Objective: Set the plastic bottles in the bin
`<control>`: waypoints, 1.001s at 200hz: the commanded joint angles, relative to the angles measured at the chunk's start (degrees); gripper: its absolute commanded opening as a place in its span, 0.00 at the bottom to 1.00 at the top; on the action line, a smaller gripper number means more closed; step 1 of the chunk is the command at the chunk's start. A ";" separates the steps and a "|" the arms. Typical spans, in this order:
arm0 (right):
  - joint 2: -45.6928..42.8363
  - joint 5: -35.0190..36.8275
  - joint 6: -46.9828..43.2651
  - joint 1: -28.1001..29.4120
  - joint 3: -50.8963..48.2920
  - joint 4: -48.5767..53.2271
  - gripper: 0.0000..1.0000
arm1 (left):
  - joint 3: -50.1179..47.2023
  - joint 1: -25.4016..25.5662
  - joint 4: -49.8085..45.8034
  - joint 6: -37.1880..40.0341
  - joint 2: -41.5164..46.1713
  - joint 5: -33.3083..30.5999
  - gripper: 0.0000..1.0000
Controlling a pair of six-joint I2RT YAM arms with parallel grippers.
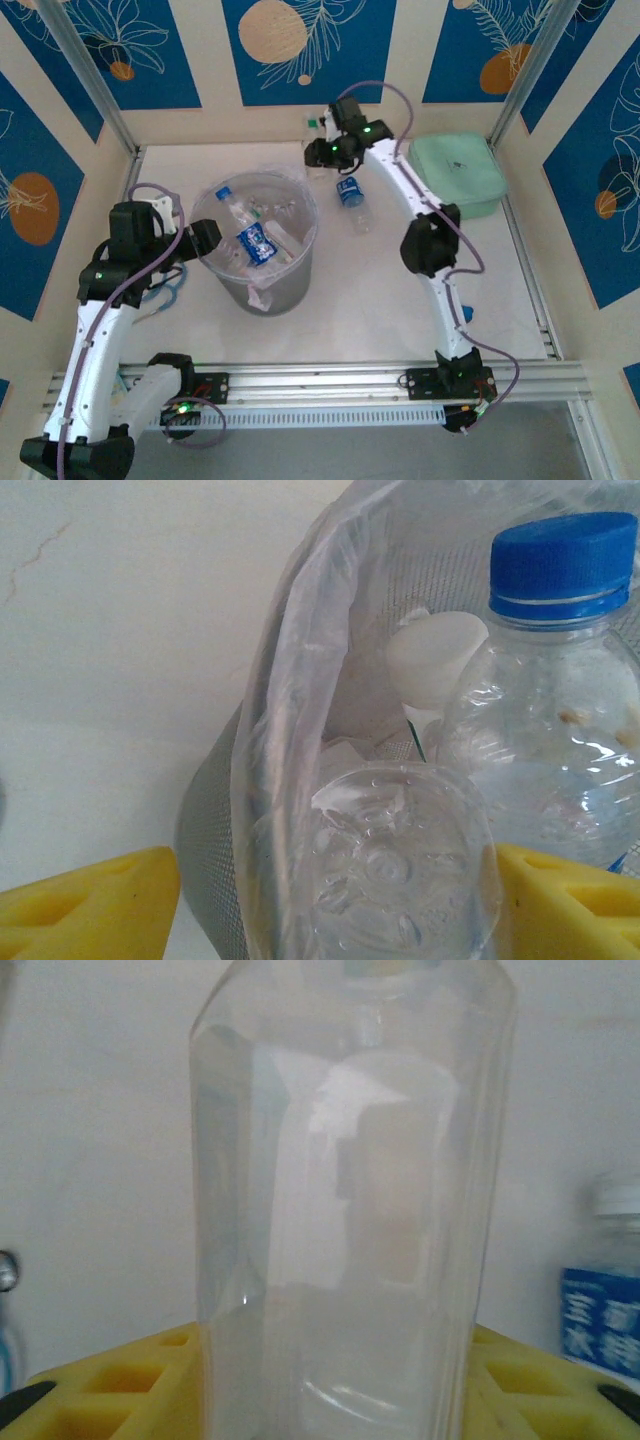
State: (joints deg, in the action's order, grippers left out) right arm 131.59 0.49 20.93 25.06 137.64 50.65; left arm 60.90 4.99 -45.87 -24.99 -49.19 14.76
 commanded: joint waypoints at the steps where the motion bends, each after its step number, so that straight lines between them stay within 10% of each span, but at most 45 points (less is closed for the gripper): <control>1: -12.50 -2.14 -3.86 -1.62 -4.67 0.37 0.41 | 1.59 -0.51 -0.47 0.76 -0.93 1.25 0.77; 76: -43.67 -5.90 0.21 5.07 -30.85 -10.88 0.32 | 2.87 -0.42 6.26 -3.51 -3.41 3.20 0.77; 200: -36.11 0.15 1.79 24.53 -36.58 -7.39 0.31 | 2.39 -0.42 6.55 -5.10 -1.37 2.90 0.74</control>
State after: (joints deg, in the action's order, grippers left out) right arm 96.77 -0.25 21.56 48.73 103.48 42.89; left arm 61.91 4.99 -39.75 -29.95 -51.51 17.41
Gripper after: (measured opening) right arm 0.464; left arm 0.736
